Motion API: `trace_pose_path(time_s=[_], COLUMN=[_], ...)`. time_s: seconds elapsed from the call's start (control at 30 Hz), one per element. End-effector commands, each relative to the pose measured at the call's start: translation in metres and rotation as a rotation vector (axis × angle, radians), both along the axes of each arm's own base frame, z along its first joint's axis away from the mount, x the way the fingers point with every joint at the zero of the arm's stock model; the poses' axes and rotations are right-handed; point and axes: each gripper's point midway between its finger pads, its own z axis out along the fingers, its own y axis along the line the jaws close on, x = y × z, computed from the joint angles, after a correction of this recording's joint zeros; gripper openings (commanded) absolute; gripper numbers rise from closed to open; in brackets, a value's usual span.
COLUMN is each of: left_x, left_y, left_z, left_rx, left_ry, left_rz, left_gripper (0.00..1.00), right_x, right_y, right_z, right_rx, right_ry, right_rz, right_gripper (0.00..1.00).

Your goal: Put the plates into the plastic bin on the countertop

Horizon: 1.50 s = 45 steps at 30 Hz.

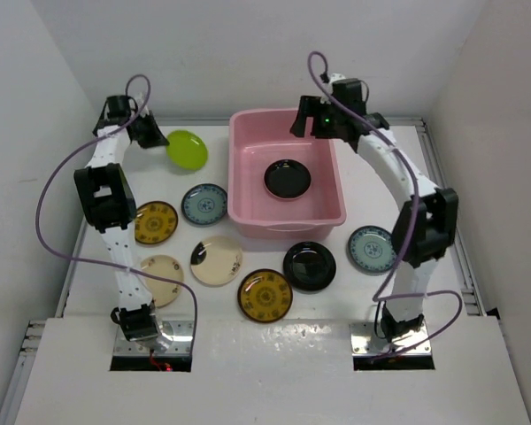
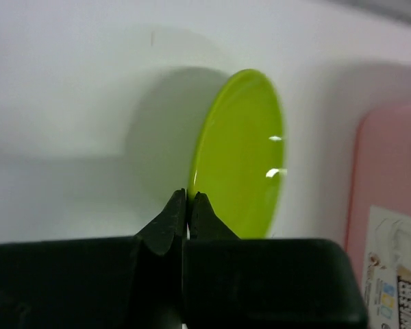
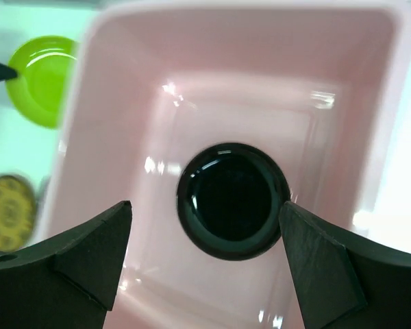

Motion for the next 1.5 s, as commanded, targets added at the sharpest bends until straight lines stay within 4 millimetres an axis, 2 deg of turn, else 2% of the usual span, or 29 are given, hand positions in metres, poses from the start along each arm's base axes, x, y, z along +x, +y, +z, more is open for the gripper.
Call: trace_pose_path(time_s=[0.0, 0.03, 0.07, 0.1, 0.13, 0.17, 0.2, 0.23, 0.27, 0.3, 0.33, 0.37, 0.4, 0.43, 0.47, 0.5, 0.63, 0.77, 0.8, 0.83, 0.93, 1.03, 1.07, 1.13, 1.17, 1.2, 1.3, 1.4, 1.47], left_x=[0.033, 0.036, 0.036, 0.035, 0.033, 0.03, 0.026, 0.019, 0.013, 0.006, 0.001, -0.009, -0.02, -0.025, -0.03, -0.037, -0.04, -0.037, -0.039, -0.042, -0.042, -0.045, -0.045, -0.047, -0.048, -0.048, -0.043, -0.038, -0.033], left_y=[0.003, 0.003, -0.01, -0.017, -0.026, -0.048, -0.062, -0.078, -0.115, -0.135, -0.154, -0.176, -0.21, -0.226, -0.24, -0.265, -0.31, -0.332, -0.339, -0.344, -0.344, -0.341, -0.341, -0.341, -0.346, -0.346, -0.35, -0.352, -0.354], left_z=[0.147, 0.183, 0.213, 0.23, 0.252, 0.265, 0.271, 0.287, 0.288, 0.287, 0.28, 0.267, 0.256, 0.247, 0.218, 0.2, 0.142, 0.124, 0.115, 0.115, 0.086, 0.073, 0.073, 0.062, 0.063, 0.057, 0.064, 0.077, 0.092], left_rx=[0.112, 0.129, 0.152, 0.161, 0.166, 0.154, 0.143, 0.131, 0.085, 0.062, 0.03, -0.006, -0.035, -0.039, -0.048, -0.046, -0.009, -0.015, -0.017, -0.018, -0.019, -0.011, -0.011, -0.011, -0.012, -0.012, -0.02, -0.026, -0.026], left_ry=[-0.35, -0.426, -0.492, -0.527, -0.573, -0.602, -0.616, -0.648, -0.653, -0.643, -0.625, -0.586, -0.555, -0.537, -0.469, -0.439, -0.356, -0.344, -0.329, -0.328, -0.272, -0.239, -0.239, -0.216, -0.225, -0.214, -0.242, -0.276, -0.32], left_rz=[-0.03, -0.029, -0.05, -0.053, -0.067, -0.108, -0.138, -0.173, -0.254, -0.3, -0.342, -0.403, -0.469, -0.5, -0.53, -0.578, -0.645, -0.677, -0.69, -0.699, -0.701, -0.694, -0.694, -0.694, -0.703, -0.703, -0.71, -0.704, -0.703], left_gripper=[0.0, 0.0, 0.0, 0.0, 0.0, 0.0, 0.0, 0.0, 0.0, 0.0, 0.0, 0.0, 0.0, 0.0, 0.0, 0.0, 0.0, 0.0, 0.0, 0.0, 0.0, 0.0, 0.02, 0.12, 0.24, 0.29, 0.43, 0.46, 0.49], right_x=[-0.006, -0.007, -0.013, -0.015, -0.02, -0.024, -0.029, -0.036, -0.046, -0.057, -0.065, -0.085, -0.092, -0.1, -0.107, -0.127, -0.161, -0.189, -0.192, -0.203, -0.235, -0.26, -0.274, -0.283, -0.297, -0.3, -0.314, -0.307, -0.312], right_y=[-0.028, -0.037, -0.058, -0.058, -0.077, -0.094, -0.106, -0.127, -0.146, -0.163, -0.181, -0.2, -0.215, -0.221, -0.234, -0.241, -0.255, -0.262, -0.262, -0.26, -0.269, -0.264, -0.26, -0.258, -0.256, -0.255, -0.253, -0.242, -0.236], right_z=[0.07, 0.07, 0.064, 0.056, 0.048, 0.034, 0.037, 0.028, 0.016, -0.008, -0.002, -0.037, -0.046, -0.051, -0.046, -0.072, -0.092, -0.1, -0.094, -0.105, -0.119, -0.135, -0.144, -0.151, -0.163, -0.166, -0.18, -0.192, -0.204], right_rx=[0.123, 0.128, 0.128, 0.132, 0.119, 0.147, 0.159, 0.167, 0.198, 0.21, 0.262, 0.265, 0.277, 0.29, 0.292, 0.285, 0.263, 0.249, 0.284, 0.298, 0.329, 0.322, 0.322, 0.323, 0.324, 0.328, 0.331, 0.404, 0.423], right_ry=[-0.143, -0.144, -0.133, -0.112, -0.092, -0.038, -0.039, -0.014, 0.025, 0.084, 0.082, 0.165, 0.186, 0.201, 0.181, 0.247, 0.308, 0.376, 0.365, 0.397, 0.462, 0.538, 0.593, 0.625, 0.673, 0.684, 0.7, 0.648, 0.661], right_rz=[-0.062, -0.078, -0.128, -0.135, -0.188, -0.258, -0.293, -0.345, -0.417, -0.469, -0.532, -0.598, -0.645, -0.675, -0.714, -0.752, -0.809, -0.844, -0.836, -0.846, -0.939, -0.974, -0.991, -1.007, -1.031, -1.047, -1.079, -1.038, -1.046], right_gripper=[0.87, 0.87, 0.87, 0.87, 0.87, 0.87, 0.87, 0.87, 0.87, 0.87, 0.87, 0.87, 0.87, 0.86, 0.86, 0.86, 0.86, 0.86, 0.86, 0.86, 0.86, 0.86, 0.86, 0.86, 0.86, 0.86, 0.86, 0.75, 0.68])
